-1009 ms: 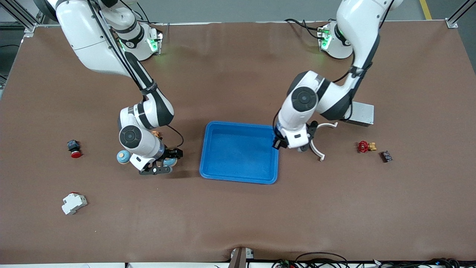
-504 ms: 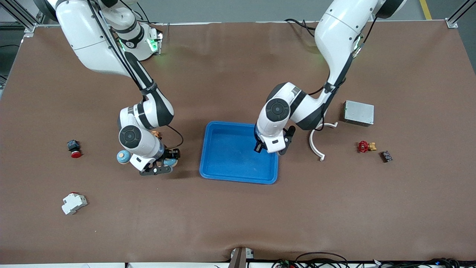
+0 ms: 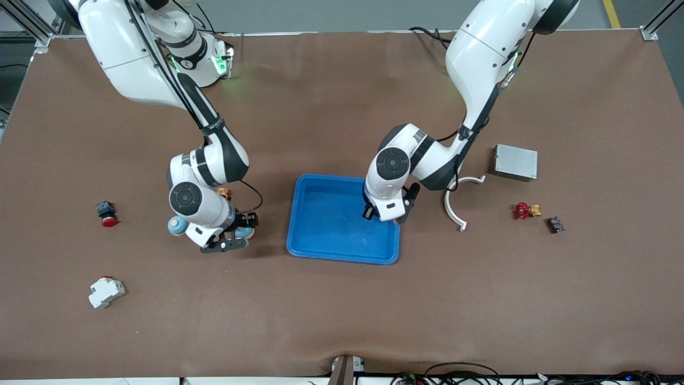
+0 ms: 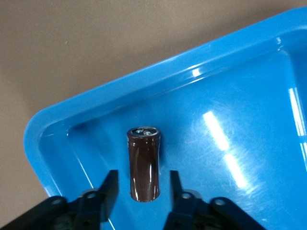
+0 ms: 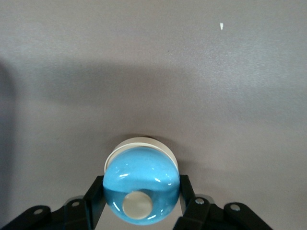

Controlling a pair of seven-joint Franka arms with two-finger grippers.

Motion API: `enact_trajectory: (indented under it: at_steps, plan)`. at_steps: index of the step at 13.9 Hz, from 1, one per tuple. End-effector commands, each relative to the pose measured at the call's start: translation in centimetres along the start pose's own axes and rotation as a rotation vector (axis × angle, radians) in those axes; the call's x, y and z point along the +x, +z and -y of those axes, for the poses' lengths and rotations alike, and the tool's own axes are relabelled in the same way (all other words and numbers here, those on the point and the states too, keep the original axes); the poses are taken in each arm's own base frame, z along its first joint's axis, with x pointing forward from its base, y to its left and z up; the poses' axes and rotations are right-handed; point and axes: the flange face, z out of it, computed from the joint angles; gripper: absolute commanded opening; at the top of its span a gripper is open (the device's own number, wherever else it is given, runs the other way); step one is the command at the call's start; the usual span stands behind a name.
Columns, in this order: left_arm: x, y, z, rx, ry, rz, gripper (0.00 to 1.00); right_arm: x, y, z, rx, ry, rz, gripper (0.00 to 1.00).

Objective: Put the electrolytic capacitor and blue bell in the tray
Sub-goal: 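Lift the bell toward the tray while the left gripper reaches the black capacitor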

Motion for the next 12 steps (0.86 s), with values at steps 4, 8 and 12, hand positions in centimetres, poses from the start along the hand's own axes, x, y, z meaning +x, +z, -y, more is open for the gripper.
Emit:
enact_trajectory:
  at_steps: [4,8,12]
  plan:
    - [3.3,-8.1,-1.0,-0.049,-0.001,-0.083,1.0,-0.7,-6.6,6.3,0.03,0.148,0.045,0.03]
    - [8.5,-13.2,0.0,0.004,0.058,-0.179,1.0,-1.9,-8.1,12.8,0.071,0.28,0.032,0.03]
    - [18.2,-15.9,2.7,0.069,0.132,-0.188,1.0,-2.9,-8.3,18.8,0.082,0.353,0.013,0.03]
